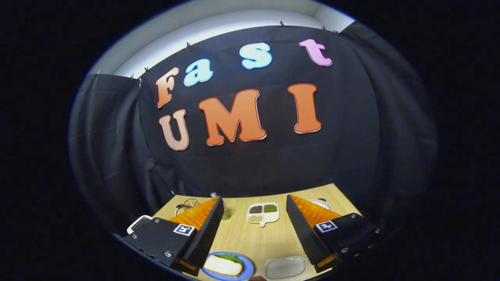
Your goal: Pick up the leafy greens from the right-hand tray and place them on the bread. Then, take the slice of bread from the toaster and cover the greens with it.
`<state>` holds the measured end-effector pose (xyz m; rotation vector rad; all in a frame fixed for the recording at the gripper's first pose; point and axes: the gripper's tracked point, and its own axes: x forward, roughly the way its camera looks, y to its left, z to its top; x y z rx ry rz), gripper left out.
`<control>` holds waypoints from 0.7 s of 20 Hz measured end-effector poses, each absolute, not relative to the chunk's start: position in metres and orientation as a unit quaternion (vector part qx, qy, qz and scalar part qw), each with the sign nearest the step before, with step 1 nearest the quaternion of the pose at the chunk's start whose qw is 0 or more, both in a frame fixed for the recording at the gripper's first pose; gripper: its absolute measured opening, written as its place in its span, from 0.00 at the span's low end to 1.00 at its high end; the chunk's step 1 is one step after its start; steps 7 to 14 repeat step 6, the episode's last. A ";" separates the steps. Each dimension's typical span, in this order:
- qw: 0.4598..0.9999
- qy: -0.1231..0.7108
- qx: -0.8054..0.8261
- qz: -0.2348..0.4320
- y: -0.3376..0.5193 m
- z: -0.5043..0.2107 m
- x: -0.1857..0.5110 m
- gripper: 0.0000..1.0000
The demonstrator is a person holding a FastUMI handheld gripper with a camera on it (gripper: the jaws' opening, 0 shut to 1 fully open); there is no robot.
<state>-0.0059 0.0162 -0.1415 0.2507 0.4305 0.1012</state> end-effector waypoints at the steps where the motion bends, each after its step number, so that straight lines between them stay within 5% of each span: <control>1: 0.972 0.200 0.114 0.043 0.007 -0.132 -0.006 0.96; 14: 0.985 0.154 0.074 0.002 -0.021 -0.084 -0.005 0.98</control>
